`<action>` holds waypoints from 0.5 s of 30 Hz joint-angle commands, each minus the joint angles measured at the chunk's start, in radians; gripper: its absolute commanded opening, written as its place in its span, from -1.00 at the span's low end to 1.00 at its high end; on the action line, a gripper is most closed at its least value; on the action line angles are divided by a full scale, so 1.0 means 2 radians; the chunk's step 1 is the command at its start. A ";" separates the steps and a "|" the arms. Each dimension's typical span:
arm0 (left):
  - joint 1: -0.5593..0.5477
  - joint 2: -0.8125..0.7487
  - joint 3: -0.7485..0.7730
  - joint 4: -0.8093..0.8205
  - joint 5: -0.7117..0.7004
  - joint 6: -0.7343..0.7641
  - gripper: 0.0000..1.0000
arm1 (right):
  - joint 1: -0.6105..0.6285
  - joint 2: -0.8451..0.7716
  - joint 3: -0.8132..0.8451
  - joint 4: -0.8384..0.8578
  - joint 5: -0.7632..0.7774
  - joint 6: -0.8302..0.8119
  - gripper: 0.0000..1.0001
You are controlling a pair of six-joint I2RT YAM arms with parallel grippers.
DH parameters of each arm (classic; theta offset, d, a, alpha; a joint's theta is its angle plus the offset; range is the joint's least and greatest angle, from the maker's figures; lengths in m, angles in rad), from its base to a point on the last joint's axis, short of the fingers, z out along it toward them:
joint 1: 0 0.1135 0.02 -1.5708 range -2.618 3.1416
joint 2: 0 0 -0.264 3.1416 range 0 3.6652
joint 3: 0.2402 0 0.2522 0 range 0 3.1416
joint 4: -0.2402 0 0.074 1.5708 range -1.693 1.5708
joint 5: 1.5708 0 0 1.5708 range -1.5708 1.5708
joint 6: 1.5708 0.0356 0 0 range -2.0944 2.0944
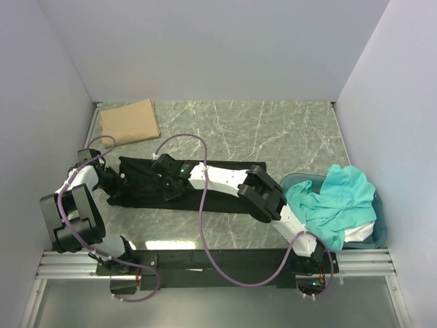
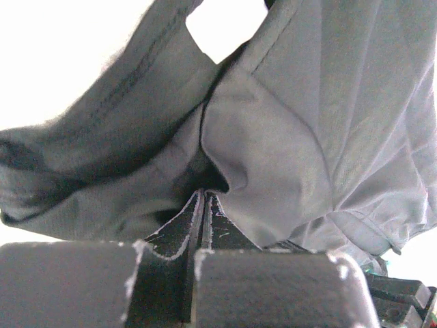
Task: Fold and stack the t-shirts
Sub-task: Fold the tshirt
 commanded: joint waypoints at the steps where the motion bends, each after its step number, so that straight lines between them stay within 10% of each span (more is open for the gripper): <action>1: 0.002 -0.007 0.007 0.004 -0.008 0.005 -0.99 | -0.002 -0.053 -0.030 0.014 0.013 0.006 -1.00; 15: 0.006 -0.014 0.037 -0.049 -0.045 0.001 -0.96 | -0.009 -0.068 -0.032 0.012 -0.018 0.007 -1.00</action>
